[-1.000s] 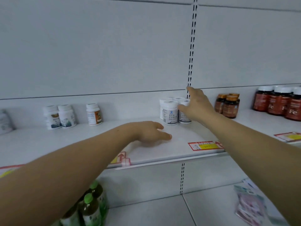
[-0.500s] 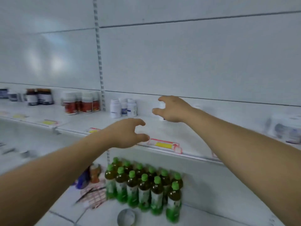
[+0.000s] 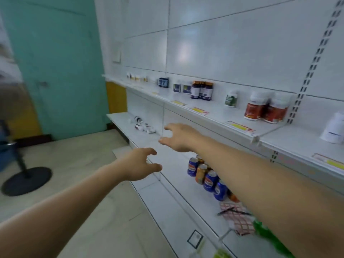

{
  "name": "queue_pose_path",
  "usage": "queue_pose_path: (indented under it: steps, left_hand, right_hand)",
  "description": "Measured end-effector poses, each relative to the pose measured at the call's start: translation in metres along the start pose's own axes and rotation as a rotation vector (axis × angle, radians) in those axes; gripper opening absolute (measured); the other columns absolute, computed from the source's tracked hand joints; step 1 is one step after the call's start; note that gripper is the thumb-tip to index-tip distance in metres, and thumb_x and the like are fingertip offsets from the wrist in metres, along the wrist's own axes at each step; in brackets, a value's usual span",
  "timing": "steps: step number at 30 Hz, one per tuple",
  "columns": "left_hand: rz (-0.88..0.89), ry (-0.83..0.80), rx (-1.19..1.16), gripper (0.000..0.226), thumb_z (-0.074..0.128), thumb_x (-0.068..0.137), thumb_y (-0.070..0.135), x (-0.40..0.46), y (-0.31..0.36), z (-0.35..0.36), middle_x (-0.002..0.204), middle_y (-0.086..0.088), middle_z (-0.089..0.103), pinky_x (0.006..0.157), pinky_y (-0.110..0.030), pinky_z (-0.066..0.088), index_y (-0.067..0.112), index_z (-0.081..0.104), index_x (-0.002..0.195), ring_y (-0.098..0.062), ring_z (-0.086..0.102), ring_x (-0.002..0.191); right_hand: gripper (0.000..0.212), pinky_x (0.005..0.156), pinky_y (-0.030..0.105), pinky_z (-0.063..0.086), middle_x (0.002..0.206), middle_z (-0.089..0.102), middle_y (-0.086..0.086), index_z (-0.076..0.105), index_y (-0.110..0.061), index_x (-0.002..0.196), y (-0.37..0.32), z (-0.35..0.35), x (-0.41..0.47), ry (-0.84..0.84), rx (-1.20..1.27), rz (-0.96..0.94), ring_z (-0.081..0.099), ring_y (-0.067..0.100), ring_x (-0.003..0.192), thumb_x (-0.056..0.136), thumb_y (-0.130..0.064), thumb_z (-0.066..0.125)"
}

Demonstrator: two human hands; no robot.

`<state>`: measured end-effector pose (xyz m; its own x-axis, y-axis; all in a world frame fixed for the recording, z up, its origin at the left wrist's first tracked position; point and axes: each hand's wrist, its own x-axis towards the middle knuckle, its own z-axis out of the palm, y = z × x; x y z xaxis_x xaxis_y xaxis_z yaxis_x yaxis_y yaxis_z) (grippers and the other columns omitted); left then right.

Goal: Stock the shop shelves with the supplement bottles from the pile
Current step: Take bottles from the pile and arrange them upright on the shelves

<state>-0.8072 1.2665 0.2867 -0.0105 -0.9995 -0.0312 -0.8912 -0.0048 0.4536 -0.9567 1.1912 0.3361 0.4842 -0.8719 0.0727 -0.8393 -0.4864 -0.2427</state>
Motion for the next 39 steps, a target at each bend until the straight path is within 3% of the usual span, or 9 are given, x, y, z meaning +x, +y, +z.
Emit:
queue_pose_path:
  steps: [6, 18, 26, 32, 36, 39]
  left_hand:
    - [-0.094, -0.026, 0.001, 0.064, 0.058, 0.085, 0.051, 0.077, -0.088, 0.001, 0.144, -0.001, 0.043, 0.098, -0.029, 0.038, 0.026, 0.039, 0.141, -0.021, 0.048, 0.124]
    - [-0.124, -0.128, 0.025, 0.066, 0.06, 0.084, 0.049, 0.341, -0.203, -0.012, 0.149, -0.003, 0.036, 0.108, -0.035, 0.034, 0.025, 0.037, 0.142, -0.022, 0.04, 0.132]
    - [-0.077, -0.205, 0.112, 0.07, 0.056, 0.084, 0.056, 0.499, -0.312, -0.046, 0.15, 0.0, 0.034, 0.11, -0.034, 0.031, 0.027, 0.033, 0.144, -0.021, 0.034, 0.136]
    - [-0.018, -0.312, 0.152, 0.071, 0.056, 0.085, 0.056, 0.632, -0.43, -0.066, 0.151, 0.0, 0.033, 0.11, -0.038, 0.032, 0.026, 0.032, 0.145, -0.022, 0.032, 0.137]
    - [0.039, -0.409, 0.207, 0.071, 0.054, 0.086, 0.056, 0.721, -0.499, -0.086, 0.153, 0.001, 0.029, 0.113, -0.04, 0.028, 0.027, 0.03, 0.146, -0.022, 0.028, 0.139]
    - [0.084, -0.468, 0.229, 0.072, 0.054, 0.085, 0.058, 0.784, -0.53, -0.098, 0.153, 0.0, 0.029, 0.113, -0.04, 0.028, 0.026, 0.029, 0.146, -0.022, 0.028, 0.139]
  right_hand:
    - [0.069, 0.105, 0.037, 0.033, 0.153, 0.034, 0.004, 0.031, -0.021, 0.147, 0.0, 0.068, 0.121, -0.134, -0.006, 0.059, 0.036, 0.026, 0.135, 0.091, -0.056, 0.048]
    - [0.07, 0.103, 0.036, 0.036, 0.15, 0.037, 0.009, 0.033, -0.017, 0.147, 0.051, 0.137, 0.407, -0.164, 0.111, 0.155, 0.04, 0.028, 0.133, 0.091, -0.056, 0.048]
    - [0.064, 0.102, 0.034, 0.037, 0.149, 0.039, 0.007, 0.037, -0.022, 0.144, 0.047, 0.179, 0.579, -0.167, 0.193, 0.242, 0.042, 0.027, 0.131, 0.09, -0.054, 0.051]
    - [0.062, 0.086, 0.03, 0.038, 0.14, 0.047, 0.01, 0.041, -0.016, 0.14, 0.036, 0.231, 0.715, -0.167, 0.201, 0.383, 0.049, 0.028, 0.121, 0.091, -0.053, 0.049]
    - [0.053, 0.093, 0.031, 0.04, 0.139, 0.049, 0.015, 0.046, -0.01, 0.136, 0.025, 0.248, 0.793, -0.173, 0.243, 0.491, 0.049, 0.032, 0.122, 0.096, -0.045, 0.044]
    - [0.055, 0.093, 0.031, 0.04, 0.136, 0.051, 0.015, 0.049, -0.011, 0.133, 0.027, 0.26, 0.84, -0.186, 0.273, 0.585, 0.051, 0.032, 0.12, 0.095, -0.05, 0.046]
